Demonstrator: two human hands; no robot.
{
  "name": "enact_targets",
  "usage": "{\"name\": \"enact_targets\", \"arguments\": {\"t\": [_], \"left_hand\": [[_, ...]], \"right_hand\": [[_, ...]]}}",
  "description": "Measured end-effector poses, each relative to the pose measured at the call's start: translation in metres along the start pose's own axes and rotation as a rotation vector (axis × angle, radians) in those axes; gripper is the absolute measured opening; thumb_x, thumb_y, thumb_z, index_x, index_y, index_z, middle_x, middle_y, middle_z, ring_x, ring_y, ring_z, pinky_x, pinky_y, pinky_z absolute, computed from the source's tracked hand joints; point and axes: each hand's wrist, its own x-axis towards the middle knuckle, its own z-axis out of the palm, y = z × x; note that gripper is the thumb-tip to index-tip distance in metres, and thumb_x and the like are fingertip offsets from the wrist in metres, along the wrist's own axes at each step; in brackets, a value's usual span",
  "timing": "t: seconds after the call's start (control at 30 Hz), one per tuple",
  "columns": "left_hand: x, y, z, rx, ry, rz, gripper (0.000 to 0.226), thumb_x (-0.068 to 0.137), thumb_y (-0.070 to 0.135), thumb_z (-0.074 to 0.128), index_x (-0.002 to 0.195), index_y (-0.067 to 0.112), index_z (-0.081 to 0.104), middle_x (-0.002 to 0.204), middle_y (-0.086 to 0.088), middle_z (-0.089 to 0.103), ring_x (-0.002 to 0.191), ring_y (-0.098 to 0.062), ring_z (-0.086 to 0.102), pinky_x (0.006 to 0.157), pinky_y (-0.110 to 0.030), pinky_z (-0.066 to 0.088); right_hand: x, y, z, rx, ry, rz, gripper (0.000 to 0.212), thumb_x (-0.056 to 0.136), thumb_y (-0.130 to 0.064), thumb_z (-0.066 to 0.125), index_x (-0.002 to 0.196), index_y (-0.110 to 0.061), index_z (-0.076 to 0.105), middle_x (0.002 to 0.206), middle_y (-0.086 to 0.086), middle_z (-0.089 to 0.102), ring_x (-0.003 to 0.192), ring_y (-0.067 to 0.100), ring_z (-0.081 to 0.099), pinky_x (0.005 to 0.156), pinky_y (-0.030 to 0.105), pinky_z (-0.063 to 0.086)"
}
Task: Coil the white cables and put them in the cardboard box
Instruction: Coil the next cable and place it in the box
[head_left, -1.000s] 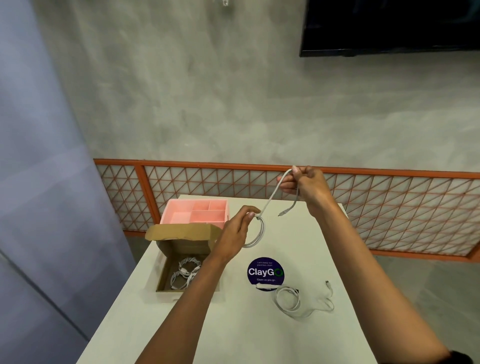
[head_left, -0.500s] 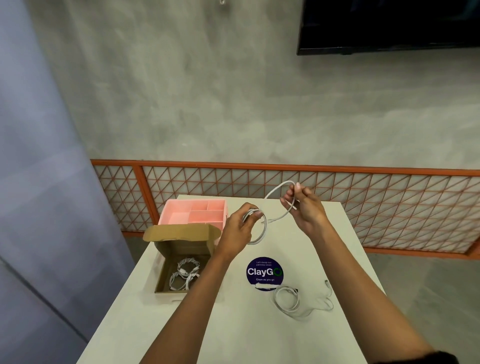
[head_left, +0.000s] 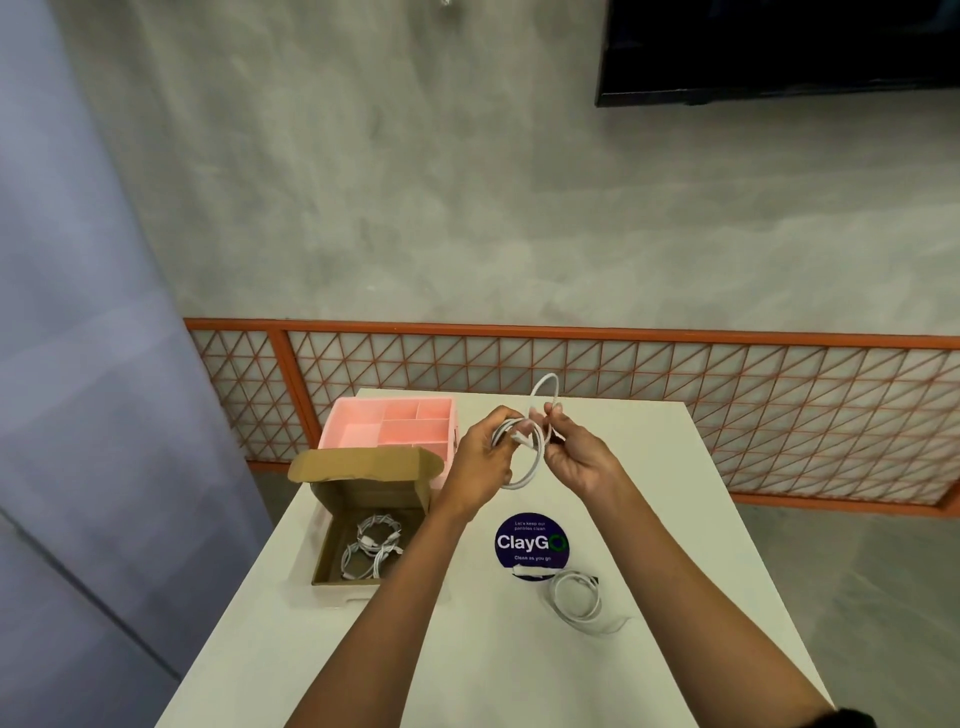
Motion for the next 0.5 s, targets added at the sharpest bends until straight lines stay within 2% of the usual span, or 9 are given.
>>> {"name": "enact_targets", "arguments": {"t": [0.1,0.2,0.3,0.37,0.43,0.5], "left_hand": [[0.002,-0.002,-0.001,0.108,0.025,0.054,0.013,0.096,0.027,0.053,0.087,0.021,0.059,0.067,0.013,0.057,0.056,0.001,0.048,0.052,-0.014,0.035],[0.004,-0.004,-0.003,0.169,0.065,0.065,0.013,0.096,0.025,0.054,0.09,0.016,0.06,0.07,0.014,0.059,0.063,0.003,0.054,0.058,-0.012,0.039],[0.006,-0.006,-0.006,0.207,0.155,0.05,0.017,0.096,0.023,0.054,0.091,0.009,0.061,0.075,0.01,0.061,0.07,-0.002,0.055,0.063,-0.011,0.041],[0.007,-0.006,-0.008,0.215,0.209,0.04,0.017,0.096,0.022,0.054,0.09,0.008,0.06,0.075,0.007,0.062,0.07,-0.004,0.055,0.06,-0.009,0.039],[0.009,-0.007,-0.01,0.234,0.244,0.036,0.016,0.095,0.021,0.055,0.091,0.007,0.06,0.078,0.002,0.063,0.071,-0.008,0.056,0.059,-0.01,0.038],[0.011,-0.008,-0.012,0.264,0.249,0.022,0.014,0.096,0.02,0.054,0.089,0.009,0.059,0.081,-0.001,0.063,0.071,-0.011,0.055,0.057,-0.01,0.038]], "right_hand": [[-0.005,0.007,0.001,-0.396,0.011,-0.007,0.018,0.098,-0.018,0.049,0.088,-0.007,0.06,0.084,0.008,0.058,0.077,0.017,0.057,0.067,0.032,0.055],[-0.017,0.007,0.005,-0.735,0.016,-0.025,0.019,0.096,-0.021,0.053,0.083,-0.012,0.063,0.077,0.001,0.061,0.073,0.012,0.056,0.07,0.025,0.047],[-0.026,0.004,0.011,-0.988,0.024,-0.019,0.021,0.098,-0.023,0.05,0.083,-0.015,0.063,0.078,-0.002,0.063,0.07,0.009,0.057,0.067,0.023,0.044],[-0.029,0.002,0.013,-1.055,-0.003,0.018,0.029,0.101,-0.027,0.04,0.088,-0.016,0.064,0.084,-0.002,0.065,0.075,0.009,0.059,0.073,0.026,0.041],[-0.03,0.0,0.015,-1.033,-0.065,0.083,0.04,0.102,-0.039,0.033,0.092,-0.016,0.065,0.089,-0.002,0.066,0.083,0.011,0.059,0.084,0.032,0.038],[-0.032,0.0,0.017,-1.032,-0.14,0.136,0.045,0.096,-0.052,0.038,0.093,-0.017,0.066,0.09,-0.003,0.065,0.085,0.011,0.057,0.088,0.033,0.035]]}}
